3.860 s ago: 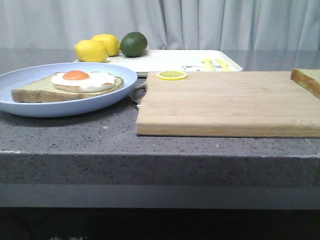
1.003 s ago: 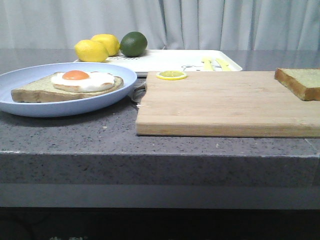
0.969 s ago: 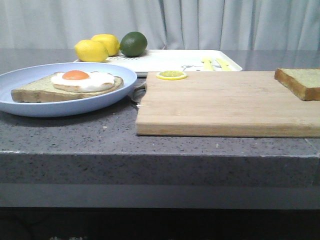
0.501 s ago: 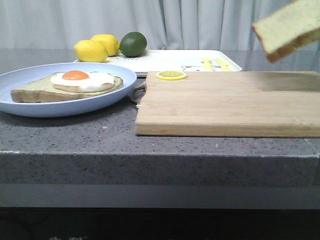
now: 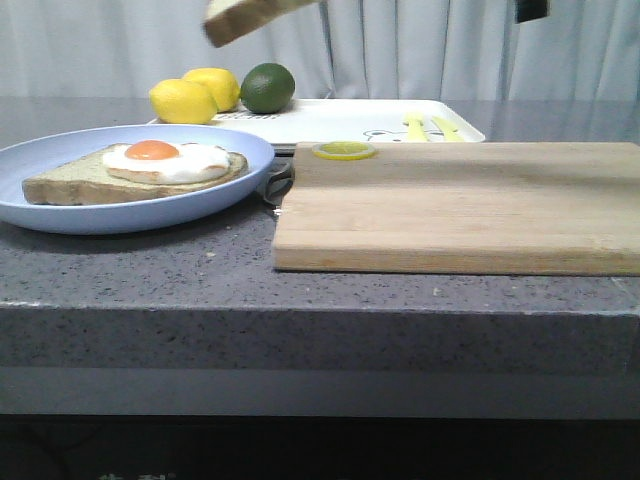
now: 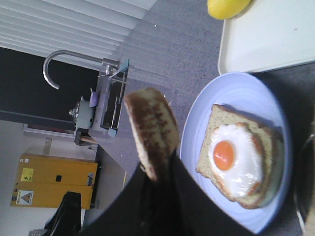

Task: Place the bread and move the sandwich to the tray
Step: 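Carry the bread slice with the right gripper over the egg toast, then lower the bread onto the fried egg and open the right gripper, then withdraw the right gripper away from the sandwich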

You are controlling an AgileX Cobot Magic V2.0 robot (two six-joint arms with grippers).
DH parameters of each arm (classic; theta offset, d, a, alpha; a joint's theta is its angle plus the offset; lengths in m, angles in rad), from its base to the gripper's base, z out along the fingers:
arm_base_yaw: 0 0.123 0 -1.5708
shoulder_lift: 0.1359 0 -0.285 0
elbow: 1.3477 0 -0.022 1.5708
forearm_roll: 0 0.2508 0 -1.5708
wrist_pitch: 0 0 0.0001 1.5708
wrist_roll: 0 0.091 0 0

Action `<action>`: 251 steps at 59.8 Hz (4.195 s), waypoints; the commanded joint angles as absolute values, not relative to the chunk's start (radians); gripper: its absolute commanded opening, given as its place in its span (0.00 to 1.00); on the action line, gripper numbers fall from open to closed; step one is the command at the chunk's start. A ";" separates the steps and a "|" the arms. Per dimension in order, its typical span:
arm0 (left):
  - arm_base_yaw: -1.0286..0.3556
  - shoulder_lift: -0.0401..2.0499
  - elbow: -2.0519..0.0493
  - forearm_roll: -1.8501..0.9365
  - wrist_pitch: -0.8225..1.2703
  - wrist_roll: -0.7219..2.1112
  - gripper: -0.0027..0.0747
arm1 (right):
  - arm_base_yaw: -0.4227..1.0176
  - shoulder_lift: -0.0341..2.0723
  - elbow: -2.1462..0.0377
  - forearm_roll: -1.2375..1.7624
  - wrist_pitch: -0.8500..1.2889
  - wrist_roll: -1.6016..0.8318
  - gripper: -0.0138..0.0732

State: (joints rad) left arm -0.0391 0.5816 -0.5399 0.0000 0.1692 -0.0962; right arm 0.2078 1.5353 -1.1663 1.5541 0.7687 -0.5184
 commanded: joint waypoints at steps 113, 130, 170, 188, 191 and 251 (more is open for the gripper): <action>-0.040 0.588 -0.569 -0.009 0.076 -0.098 0.83 | 0.432 1.804 -1.222 1.682 0.639 -0.539 0.79; -0.040 0.588 -0.569 -0.009 0.076 -0.098 0.83 | 0.339 1.742 -1.221 1.594 0.775 -0.539 0.78; -0.040 0.588 -0.569 -0.009 0.076 -0.098 0.83 | -0.091 1.287 -1.221 1.053 1.004 -0.543 0.09; -0.040 0.588 -0.569 -0.009 0.074 -0.098 0.83 | -0.064 1.043 -1.219 0.706 0.896 -0.539 0.09; -0.040 0.588 -0.569 -0.009 0.074 -0.098 0.83 | -0.061 0.993 -1.210 0.691 0.868 -0.530 0.09; -0.040 0.588 -0.569 -0.009 0.074 -0.098 0.83 | 0.022 0.147 -0.361 0.640 0.275 -0.454 0.09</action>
State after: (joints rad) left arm -0.0391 0.5816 -0.5399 0.0000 0.1554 -0.0962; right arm 0.0215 0.1498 -0.3373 0.6190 0.3933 -0.4529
